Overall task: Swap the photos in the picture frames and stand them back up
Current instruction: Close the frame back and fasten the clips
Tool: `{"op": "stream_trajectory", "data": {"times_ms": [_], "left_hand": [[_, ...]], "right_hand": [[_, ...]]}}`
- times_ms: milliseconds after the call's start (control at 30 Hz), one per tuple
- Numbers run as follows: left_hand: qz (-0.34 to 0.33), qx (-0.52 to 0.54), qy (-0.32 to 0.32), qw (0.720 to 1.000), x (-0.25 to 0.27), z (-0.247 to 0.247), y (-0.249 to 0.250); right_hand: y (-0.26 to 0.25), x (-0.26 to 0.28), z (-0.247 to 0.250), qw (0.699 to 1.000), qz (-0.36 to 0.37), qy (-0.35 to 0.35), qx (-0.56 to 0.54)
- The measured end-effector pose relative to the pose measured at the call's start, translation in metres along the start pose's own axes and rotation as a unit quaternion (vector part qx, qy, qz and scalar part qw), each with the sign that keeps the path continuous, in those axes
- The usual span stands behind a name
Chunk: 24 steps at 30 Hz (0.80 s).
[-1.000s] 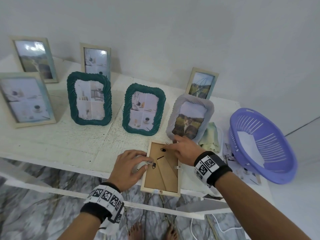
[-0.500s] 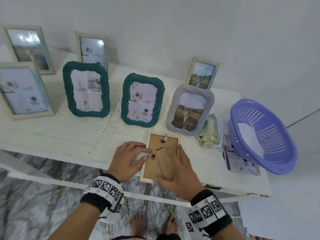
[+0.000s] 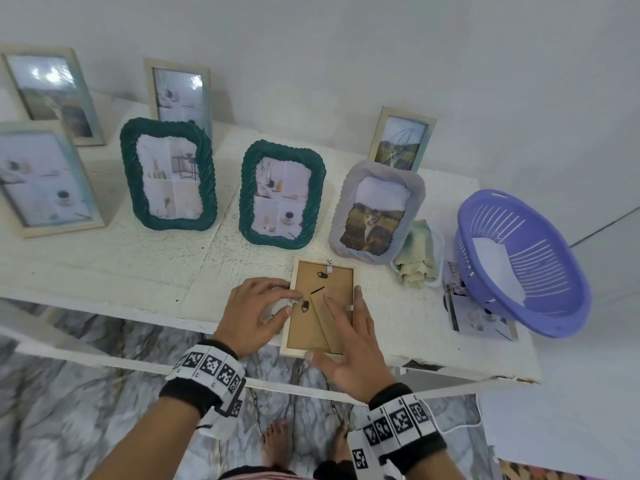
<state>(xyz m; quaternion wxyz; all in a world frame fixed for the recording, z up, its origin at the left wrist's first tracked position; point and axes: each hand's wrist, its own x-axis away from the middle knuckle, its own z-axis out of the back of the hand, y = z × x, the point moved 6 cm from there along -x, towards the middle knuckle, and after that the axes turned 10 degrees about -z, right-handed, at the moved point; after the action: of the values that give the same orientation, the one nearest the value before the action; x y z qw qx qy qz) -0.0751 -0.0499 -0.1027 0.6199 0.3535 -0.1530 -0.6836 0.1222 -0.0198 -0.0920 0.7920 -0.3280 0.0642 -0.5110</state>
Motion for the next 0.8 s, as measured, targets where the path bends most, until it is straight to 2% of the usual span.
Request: {"op": "stream_trajectory", "data": {"times_ms": [367,567,700,800], "left_hand": [[0.005,-0.006,-0.006,1.000,-0.001,0.001,0.004],[0.017,-0.005,-0.012,1.000,-0.002,0.004,0.010],[0.036,0.058,-0.010,0.998,0.001,0.002,0.015],[0.073,0.182,0.023,0.980,0.002,0.003,0.022]], "right_hand": [[-0.012,-0.001,0.002,0.998,-0.039,0.052,-0.020],[-0.013,-0.003,0.003,0.997,-0.057,0.045,-0.024],[-0.013,-0.002,0.008,0.997,-0.059,0.029,-0.031],[-0.009,0.000,0.016,0.994,-0.072,0.012,-0.082]]}}
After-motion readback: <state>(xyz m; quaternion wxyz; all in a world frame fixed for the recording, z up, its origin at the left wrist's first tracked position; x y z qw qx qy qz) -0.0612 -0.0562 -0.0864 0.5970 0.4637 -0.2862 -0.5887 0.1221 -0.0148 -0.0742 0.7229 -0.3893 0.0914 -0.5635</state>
